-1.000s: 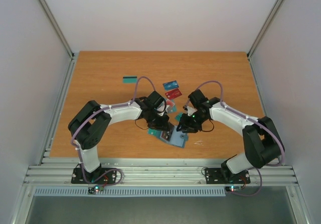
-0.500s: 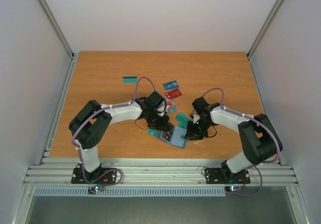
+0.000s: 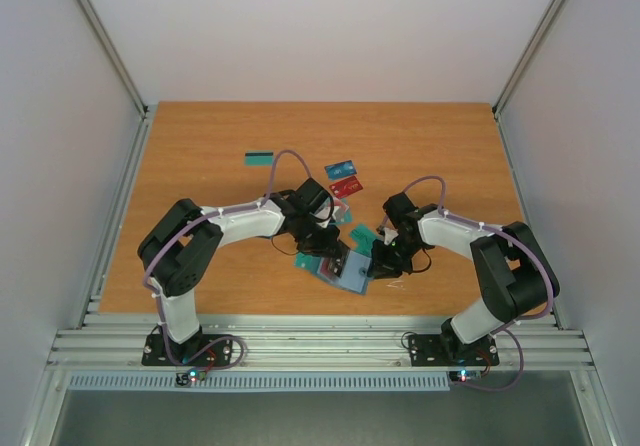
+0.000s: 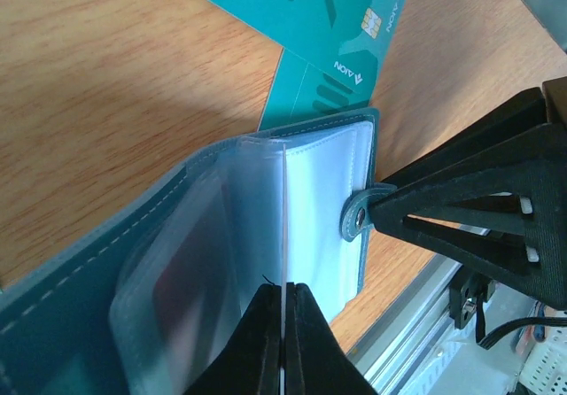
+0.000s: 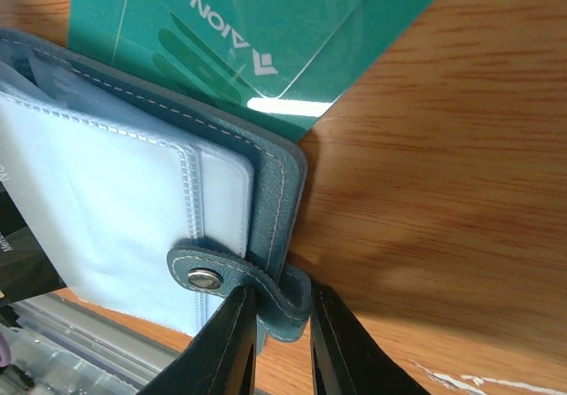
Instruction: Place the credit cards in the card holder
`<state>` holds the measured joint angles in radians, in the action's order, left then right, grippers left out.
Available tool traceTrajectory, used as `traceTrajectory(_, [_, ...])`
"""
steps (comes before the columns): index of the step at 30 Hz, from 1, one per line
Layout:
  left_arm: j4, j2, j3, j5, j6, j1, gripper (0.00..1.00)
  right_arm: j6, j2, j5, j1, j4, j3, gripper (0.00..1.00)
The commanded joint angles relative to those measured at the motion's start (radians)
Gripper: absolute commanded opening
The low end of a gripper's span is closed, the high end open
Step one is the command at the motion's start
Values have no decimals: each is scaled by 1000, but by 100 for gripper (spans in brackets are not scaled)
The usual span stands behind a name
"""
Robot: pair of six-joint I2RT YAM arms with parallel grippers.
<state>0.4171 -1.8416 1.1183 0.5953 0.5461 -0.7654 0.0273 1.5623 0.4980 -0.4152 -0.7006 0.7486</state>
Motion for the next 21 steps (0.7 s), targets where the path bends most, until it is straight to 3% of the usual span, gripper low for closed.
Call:
traceTrajectory(1, [-14, -15, 27, 23, 20, -5, 0, -7, 25, -25, -2, 42, -15, 19])
traceTrajectory(21, [-20, -17, -48, 15, 52, -5, 0, -11, 51, -10, -2, 39, -2, 19])
